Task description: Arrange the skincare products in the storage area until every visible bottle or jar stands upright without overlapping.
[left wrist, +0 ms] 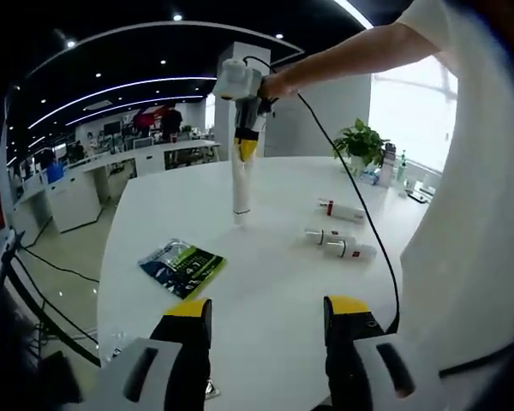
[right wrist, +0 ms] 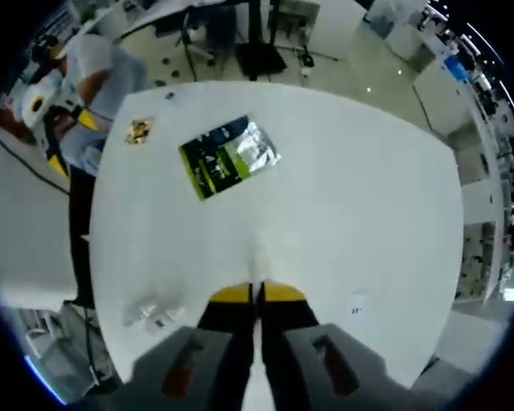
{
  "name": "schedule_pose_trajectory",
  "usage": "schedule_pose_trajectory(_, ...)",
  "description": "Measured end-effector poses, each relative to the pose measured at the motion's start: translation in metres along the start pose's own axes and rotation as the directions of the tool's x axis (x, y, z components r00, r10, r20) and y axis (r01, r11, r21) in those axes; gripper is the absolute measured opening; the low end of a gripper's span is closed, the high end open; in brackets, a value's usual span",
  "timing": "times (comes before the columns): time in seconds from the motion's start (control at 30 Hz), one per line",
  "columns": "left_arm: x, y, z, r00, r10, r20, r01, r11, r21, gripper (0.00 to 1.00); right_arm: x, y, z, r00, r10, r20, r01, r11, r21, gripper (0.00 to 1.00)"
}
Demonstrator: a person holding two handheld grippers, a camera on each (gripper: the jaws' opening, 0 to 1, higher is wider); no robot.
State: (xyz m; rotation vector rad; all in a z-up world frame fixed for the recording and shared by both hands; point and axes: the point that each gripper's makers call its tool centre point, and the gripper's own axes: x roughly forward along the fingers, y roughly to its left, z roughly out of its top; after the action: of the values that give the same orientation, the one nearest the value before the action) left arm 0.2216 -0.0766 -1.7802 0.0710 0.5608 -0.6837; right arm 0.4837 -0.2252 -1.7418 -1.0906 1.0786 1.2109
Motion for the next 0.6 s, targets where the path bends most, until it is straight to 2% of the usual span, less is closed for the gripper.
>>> schedule_pose_trajectory(0.23, 0.002, 0.001, -0.004, 1.0, 0.0, -0.015, 0.0, 1.0, -0.004, 0.53, 0.002, -0.008, -0.009, 1.0, 0.009, -0.012, -0.009, 1.0, 0.012, 0.0)
schedule_pose_trajectory(0.6, 0.007, -0.001, -0.001, 1.0, -0.003, -0.018, 0.003, 1.0, -0.002, 0.53, 0.005, -0.012, -0.024, 0.999, 0.02, -0.032, -0.02, 1.0, 0.022, 0.0)
